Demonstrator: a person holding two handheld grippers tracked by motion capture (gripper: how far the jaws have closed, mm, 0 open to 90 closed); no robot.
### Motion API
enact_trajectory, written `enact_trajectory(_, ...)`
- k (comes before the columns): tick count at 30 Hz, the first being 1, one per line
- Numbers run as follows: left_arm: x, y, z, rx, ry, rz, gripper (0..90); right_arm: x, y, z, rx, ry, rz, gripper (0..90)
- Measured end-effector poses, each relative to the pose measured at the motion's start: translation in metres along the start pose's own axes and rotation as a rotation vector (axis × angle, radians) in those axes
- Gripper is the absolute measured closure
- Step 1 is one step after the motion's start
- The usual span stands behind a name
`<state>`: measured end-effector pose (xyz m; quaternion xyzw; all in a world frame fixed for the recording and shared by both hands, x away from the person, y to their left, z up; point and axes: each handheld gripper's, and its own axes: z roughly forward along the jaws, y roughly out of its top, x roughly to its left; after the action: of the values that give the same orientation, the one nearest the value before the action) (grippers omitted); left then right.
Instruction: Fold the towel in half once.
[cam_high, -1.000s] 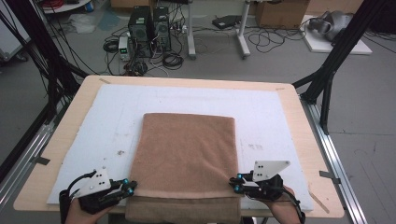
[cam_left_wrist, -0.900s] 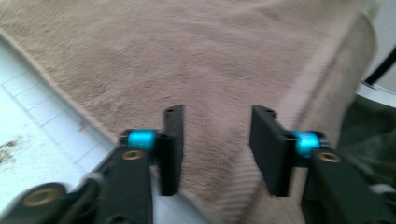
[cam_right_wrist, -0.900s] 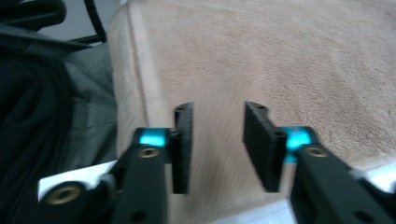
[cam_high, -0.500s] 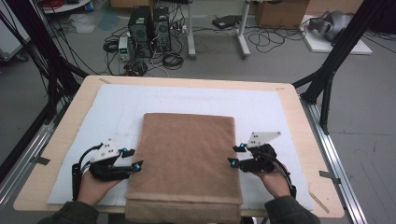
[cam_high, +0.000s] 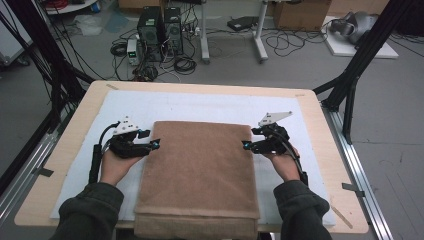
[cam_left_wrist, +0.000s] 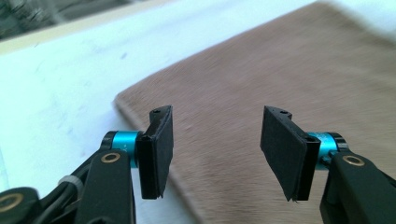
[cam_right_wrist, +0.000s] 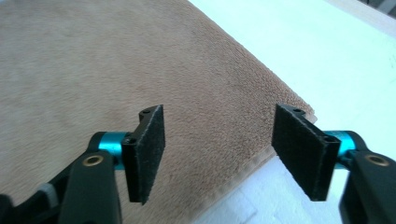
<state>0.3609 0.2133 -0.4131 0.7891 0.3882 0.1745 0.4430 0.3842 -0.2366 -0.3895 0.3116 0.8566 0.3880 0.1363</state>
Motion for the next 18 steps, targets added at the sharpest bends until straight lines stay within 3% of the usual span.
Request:
enact_trajectory(3,0.007,-0.005,0.008,0.044,0.002,-0.021,43.9,-0.005,-0.006,0.014,0.056,-0.005,0.019,30.8)
enact_trajectory(6,0.011,-0.007,0.015,0.044,0.019,-0.036,43.6,-0.011,-0.015,0.023,0.068,-0.015,0.052,31.4)
enact_trajectory(11,0.013,-0.012,0.029,0.105,0.027,-0.043,42.3,-0.020,-0.027,0.035,0.113,-0.034,0.106,34.3)
enact_trajectory(13,0.013,-0.015,0.034,0.130,0.031,-0.045,44.0,-0.023,-0.029,0.040,0.123,-0.029,0.110,34.4)
enact_trajectory(15,0.014,-0.016,0.035,0.123,0.037,-0.050,45.9,-0.024,-0.029,0.042,0.123,-0.025,0.113,34.9)
enact_trajectory(18,0.013,-0.015,0.035,0.122,0.042,-0.057,54.4,-0.022,-0.028,0.041,0.128,-0.007,0.096,46.0)
